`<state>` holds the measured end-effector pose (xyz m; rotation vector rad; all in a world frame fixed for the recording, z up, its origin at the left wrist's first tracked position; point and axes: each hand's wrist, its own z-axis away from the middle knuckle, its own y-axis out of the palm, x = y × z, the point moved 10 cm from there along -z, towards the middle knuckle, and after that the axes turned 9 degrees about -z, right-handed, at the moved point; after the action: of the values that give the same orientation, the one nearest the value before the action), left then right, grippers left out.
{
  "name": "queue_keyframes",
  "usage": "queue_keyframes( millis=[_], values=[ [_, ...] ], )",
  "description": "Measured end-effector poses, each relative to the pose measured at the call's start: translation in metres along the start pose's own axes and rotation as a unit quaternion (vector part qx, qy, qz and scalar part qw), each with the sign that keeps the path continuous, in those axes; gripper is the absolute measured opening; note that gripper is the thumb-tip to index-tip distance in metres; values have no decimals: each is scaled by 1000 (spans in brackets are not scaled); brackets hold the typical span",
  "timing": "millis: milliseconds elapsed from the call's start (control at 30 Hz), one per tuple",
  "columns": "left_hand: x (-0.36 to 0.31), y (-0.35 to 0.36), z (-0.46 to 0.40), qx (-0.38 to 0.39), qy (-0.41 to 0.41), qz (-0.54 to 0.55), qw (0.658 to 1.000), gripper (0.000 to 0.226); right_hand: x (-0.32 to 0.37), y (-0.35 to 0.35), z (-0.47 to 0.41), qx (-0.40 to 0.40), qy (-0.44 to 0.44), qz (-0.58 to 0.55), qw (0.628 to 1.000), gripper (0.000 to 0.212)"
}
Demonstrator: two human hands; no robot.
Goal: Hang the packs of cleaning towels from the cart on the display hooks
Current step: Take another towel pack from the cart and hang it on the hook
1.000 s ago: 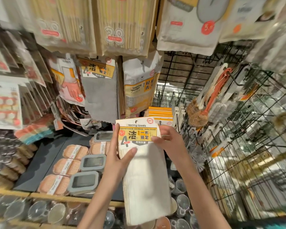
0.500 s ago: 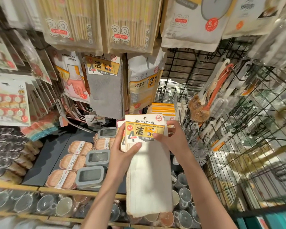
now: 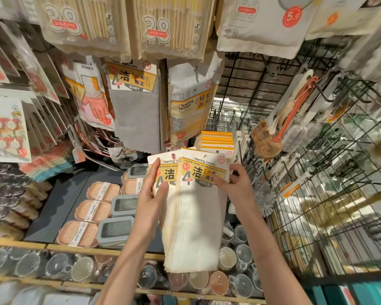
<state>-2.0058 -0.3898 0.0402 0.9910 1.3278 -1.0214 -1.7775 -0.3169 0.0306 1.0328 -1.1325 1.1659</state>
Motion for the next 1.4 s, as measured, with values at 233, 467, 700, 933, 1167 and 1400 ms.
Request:
queue_keyframes(
  millis=[233, 467, 700, 933, 1167, 1400],
  values=[
    [2, -13, -10, -55, 31, -25, 998, 51, -35, -35, -22, -88, 28, -57, 994, 33],
    [-6, -18, -14, -56, 57, -88, 993, 54, -59, -50, -53, -126, 13, -33, 991, 36],
    [-2, -25, -14, -71, 46, -90, 992, 53, -69, -44, -83, -125, -7, -22, 992, 35],
    [-2, -28, -10, -75, 30, -106, 991, 53, -79, -41, -92, -161, -13, 17, 987, 31],
    [1, -29, -7, -78, 16, -118, 990, 55, -78, -41, -104, -190, -13, 56, 980, 31],
    [6, -26, -7, -76, 5, -111, 991, 58, -80, -44, -120, -212, -5, 68, 975, 30]
  ],
)
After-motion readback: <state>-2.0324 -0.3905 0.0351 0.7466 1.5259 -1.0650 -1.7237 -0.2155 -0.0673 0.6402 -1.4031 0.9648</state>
